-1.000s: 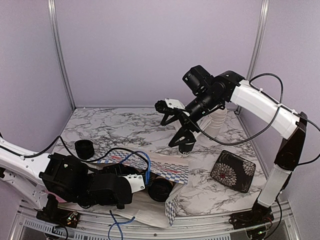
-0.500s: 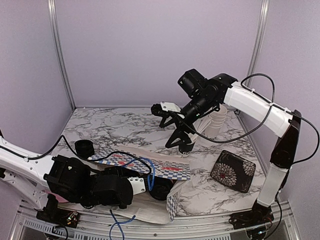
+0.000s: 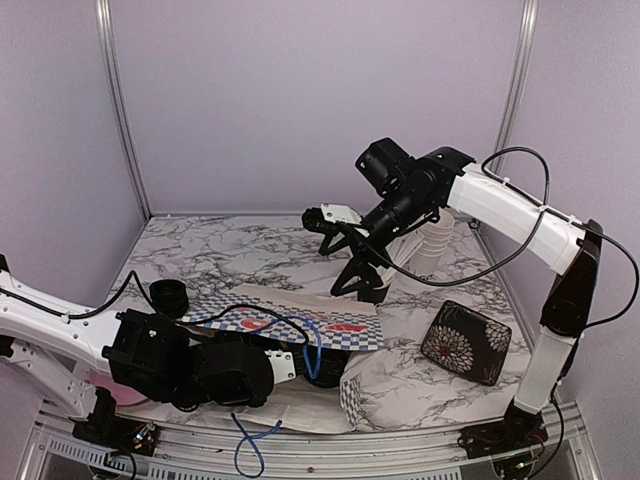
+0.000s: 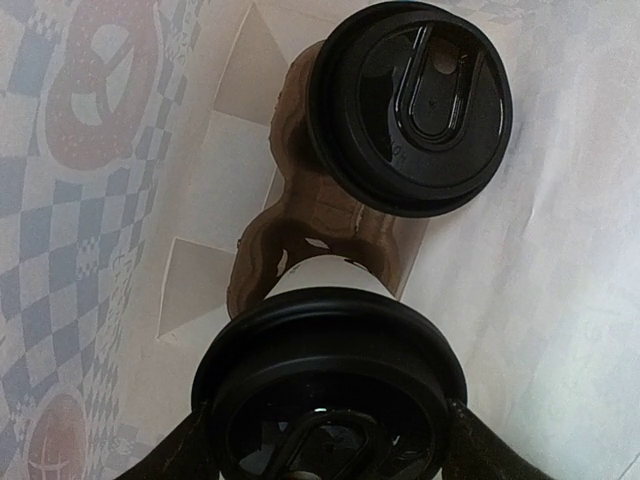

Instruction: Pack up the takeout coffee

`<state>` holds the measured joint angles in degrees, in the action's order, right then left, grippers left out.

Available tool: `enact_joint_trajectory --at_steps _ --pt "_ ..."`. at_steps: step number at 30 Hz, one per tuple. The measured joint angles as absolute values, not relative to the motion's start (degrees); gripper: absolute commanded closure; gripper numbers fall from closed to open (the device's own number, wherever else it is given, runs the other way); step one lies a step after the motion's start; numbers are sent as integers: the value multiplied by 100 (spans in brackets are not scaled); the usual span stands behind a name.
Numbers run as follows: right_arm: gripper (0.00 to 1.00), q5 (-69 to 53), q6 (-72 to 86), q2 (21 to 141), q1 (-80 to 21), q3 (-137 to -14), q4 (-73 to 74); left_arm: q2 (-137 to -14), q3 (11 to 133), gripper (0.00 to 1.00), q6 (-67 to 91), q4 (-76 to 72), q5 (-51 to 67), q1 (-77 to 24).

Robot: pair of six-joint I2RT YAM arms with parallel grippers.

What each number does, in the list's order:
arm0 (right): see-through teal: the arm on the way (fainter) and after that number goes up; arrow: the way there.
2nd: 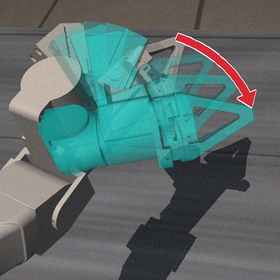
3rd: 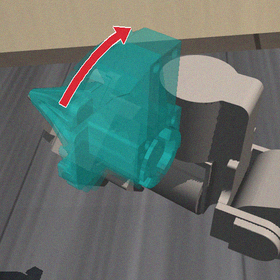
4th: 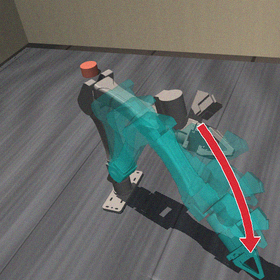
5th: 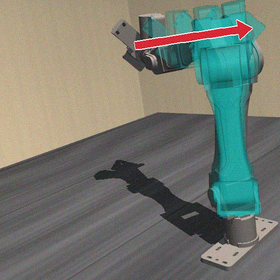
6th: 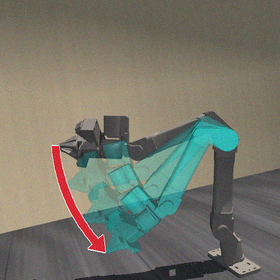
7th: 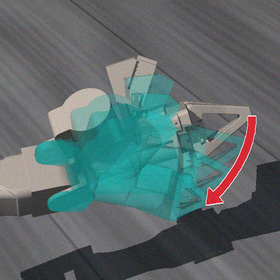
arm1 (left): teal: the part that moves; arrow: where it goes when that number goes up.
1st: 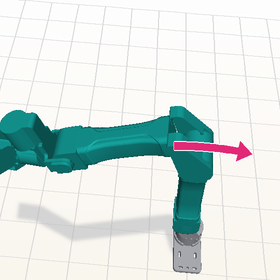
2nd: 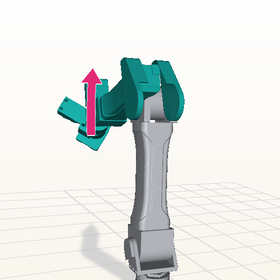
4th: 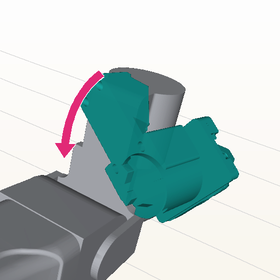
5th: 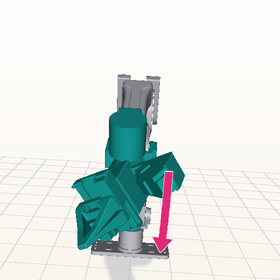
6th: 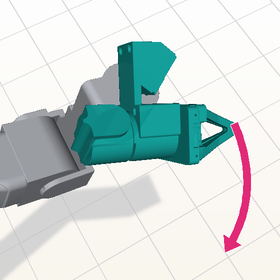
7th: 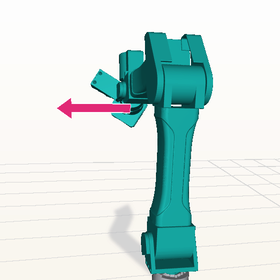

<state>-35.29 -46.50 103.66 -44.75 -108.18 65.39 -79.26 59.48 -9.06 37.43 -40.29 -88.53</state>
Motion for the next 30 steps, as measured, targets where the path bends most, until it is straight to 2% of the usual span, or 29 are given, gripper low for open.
enact_joint_trajectory --at_steps 9,15,22,30 --pt "1 -3413 -4512 10462 -4475 -10947 6525 -7959 5883 58 -998 3708 -4143 -8809" --pt "1 -2842 -4042 11275 -4477 -12169 6313 -7942 5819 58 -1055 3669 -4257 -8801" --pt "1 -1688 -3614 12307 -4628 -12971 5649 -7926 5767 58 -1057 3621 -4311 -8783" --pt "1 -158 -3634 13203 -4993 -13111 5162 -7887 5741 58 -1057 3618 -4313 -8783"
